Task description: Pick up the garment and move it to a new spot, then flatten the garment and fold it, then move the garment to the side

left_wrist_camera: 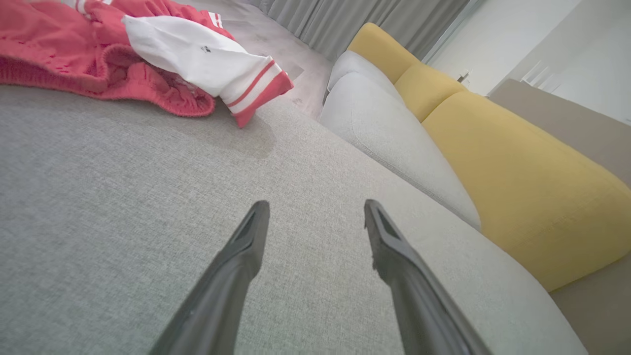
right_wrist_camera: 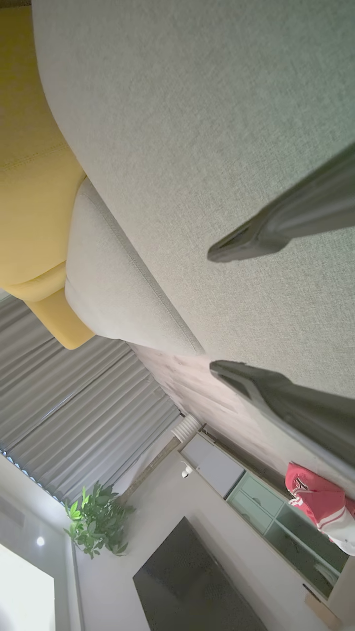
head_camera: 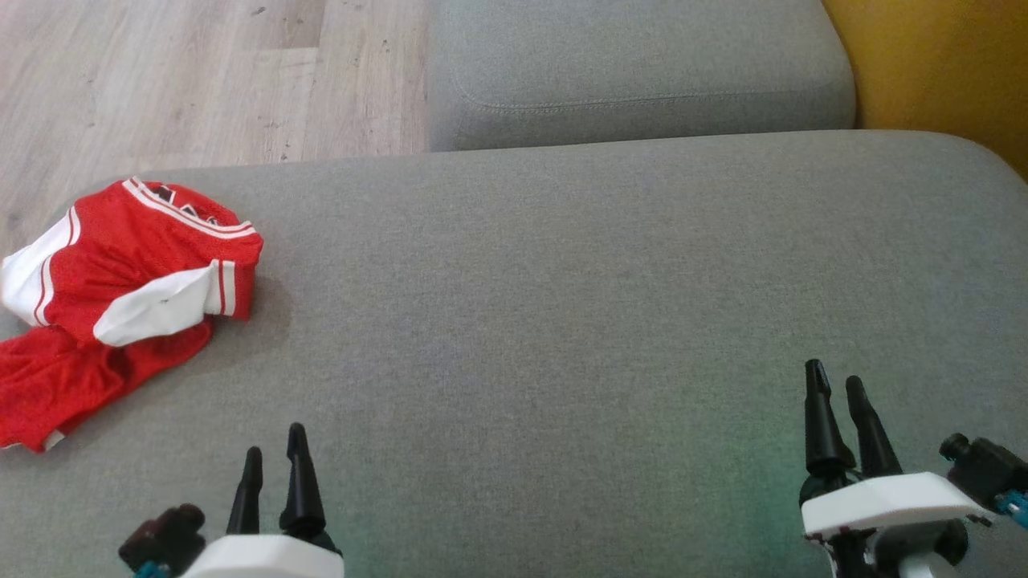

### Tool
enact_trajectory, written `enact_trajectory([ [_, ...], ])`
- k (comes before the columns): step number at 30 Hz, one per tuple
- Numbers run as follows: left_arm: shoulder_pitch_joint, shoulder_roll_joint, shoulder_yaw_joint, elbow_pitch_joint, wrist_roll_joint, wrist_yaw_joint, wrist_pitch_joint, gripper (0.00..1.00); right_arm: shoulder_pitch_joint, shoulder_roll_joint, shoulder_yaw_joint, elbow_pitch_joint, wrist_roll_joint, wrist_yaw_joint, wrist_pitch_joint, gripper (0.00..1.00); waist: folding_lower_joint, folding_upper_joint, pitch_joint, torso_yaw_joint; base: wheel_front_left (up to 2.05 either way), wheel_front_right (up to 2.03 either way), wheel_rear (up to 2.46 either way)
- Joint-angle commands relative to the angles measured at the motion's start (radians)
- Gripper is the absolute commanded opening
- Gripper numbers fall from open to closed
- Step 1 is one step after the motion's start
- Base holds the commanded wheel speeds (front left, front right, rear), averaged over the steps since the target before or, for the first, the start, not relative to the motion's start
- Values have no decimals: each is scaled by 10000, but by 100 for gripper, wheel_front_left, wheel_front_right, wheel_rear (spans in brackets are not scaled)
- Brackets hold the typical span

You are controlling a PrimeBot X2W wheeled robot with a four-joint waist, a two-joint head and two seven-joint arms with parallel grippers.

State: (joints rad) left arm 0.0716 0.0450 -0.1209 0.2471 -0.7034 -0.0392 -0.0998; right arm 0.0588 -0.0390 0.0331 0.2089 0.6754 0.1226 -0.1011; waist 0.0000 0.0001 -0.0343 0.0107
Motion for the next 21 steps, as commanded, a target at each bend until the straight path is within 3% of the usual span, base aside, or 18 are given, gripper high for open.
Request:
enact_trajectory([
  [1,-164,50,101,-286,389,49,-183,100,-190,-74,244,-416,-410,49,-178,100,0,-1,-3,4,0,0,0],
  [21,-55,95,-200,-24,2458,361,-746,100,-120,-89,591,-445,-2919,62,-738,100,0,-1,-48,68,0,0,0],
])
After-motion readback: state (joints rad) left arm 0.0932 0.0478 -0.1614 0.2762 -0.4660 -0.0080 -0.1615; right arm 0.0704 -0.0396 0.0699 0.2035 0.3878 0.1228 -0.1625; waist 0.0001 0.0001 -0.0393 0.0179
